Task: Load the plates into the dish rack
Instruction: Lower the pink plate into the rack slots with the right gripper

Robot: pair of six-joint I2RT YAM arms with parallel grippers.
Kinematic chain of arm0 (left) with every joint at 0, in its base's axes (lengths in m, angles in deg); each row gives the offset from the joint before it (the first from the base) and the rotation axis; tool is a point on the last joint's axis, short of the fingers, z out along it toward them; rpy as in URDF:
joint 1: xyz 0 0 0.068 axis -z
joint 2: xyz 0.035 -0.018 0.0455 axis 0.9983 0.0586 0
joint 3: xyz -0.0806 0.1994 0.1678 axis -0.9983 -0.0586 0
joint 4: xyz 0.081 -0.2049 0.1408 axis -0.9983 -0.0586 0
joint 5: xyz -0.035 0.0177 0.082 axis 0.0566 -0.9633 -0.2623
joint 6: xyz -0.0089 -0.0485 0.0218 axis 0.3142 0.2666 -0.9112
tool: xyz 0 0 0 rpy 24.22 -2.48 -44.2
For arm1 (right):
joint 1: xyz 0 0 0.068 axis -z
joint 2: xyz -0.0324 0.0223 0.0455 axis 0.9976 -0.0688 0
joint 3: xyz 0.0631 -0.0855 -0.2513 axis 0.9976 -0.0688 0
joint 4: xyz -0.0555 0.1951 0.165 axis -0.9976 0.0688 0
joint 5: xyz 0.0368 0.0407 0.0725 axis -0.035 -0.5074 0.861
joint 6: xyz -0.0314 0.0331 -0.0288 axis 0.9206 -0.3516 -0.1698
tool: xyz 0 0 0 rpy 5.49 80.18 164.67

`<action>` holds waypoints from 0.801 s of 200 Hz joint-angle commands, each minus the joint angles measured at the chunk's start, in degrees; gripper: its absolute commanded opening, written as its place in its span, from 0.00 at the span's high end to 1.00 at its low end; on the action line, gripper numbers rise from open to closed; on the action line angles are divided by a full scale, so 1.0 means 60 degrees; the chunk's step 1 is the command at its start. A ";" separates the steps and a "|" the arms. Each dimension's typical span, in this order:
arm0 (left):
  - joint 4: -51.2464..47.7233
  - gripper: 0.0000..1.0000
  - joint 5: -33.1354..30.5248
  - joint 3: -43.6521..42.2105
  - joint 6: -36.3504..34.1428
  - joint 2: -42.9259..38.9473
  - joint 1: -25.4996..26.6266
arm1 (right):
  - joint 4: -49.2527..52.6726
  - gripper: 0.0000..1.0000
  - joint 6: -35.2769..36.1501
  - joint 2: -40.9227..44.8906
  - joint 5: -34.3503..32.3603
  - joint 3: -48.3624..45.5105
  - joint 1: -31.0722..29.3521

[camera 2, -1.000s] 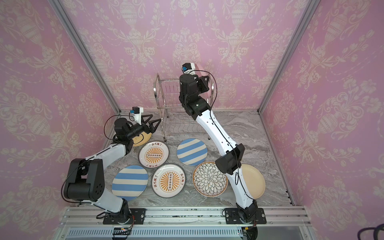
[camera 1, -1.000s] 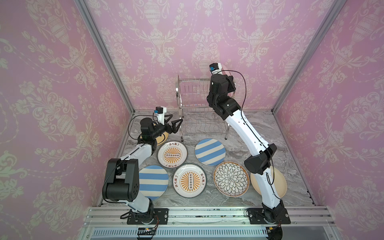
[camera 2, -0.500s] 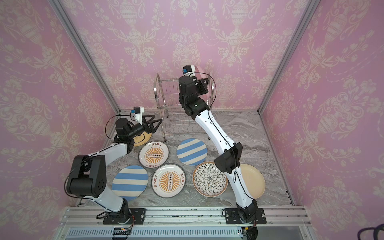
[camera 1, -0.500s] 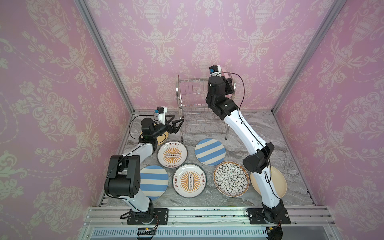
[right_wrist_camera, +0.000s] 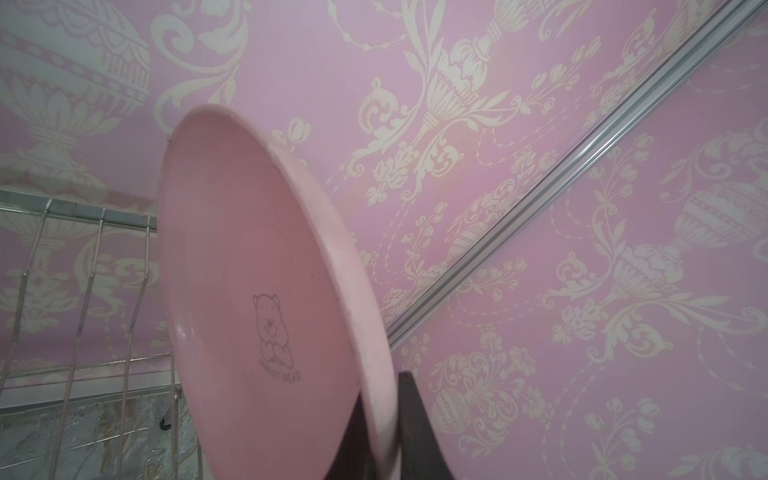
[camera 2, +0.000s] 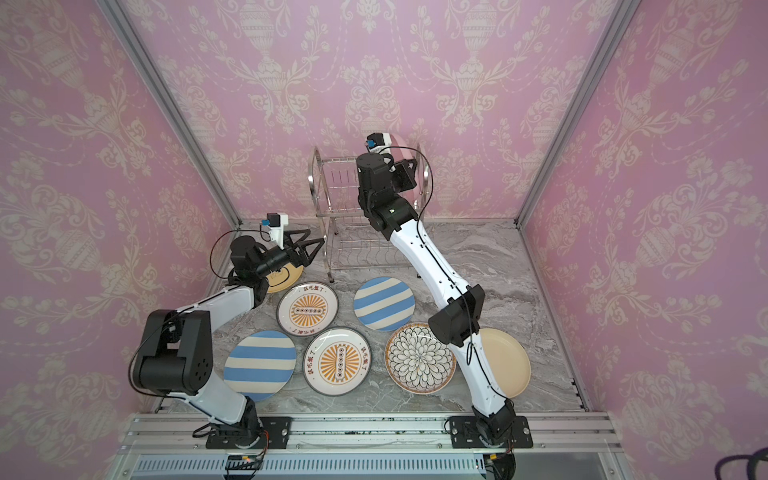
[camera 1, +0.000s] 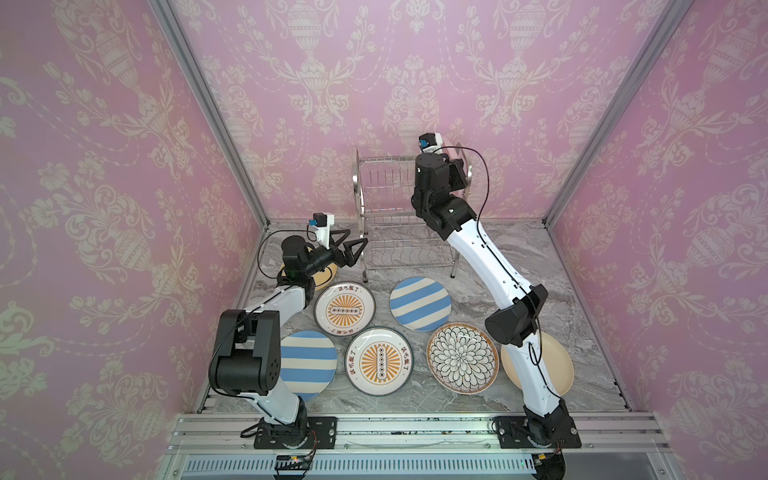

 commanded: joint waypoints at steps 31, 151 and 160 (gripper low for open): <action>0.0300 0.01 0.0236 0.0128 0.0190 0.0051 -0.0093 | -0.2110 1.00 0.1307 0.0323 -0.0544 0.0072 0.0103; 0.0671 0.01 0.0408 0.0040 0.0461 0.0240 -0.0086 | -0.2489 1.00 0.1207 0.0068 -0.0518 0.0163 0.0278; 0.0681 0.01 0.0434 0.0066 0.0484 0.0288 -0.0081 | -0.2313 1.00 0.1003 0.0052 -0.0477 0.0155 0.0308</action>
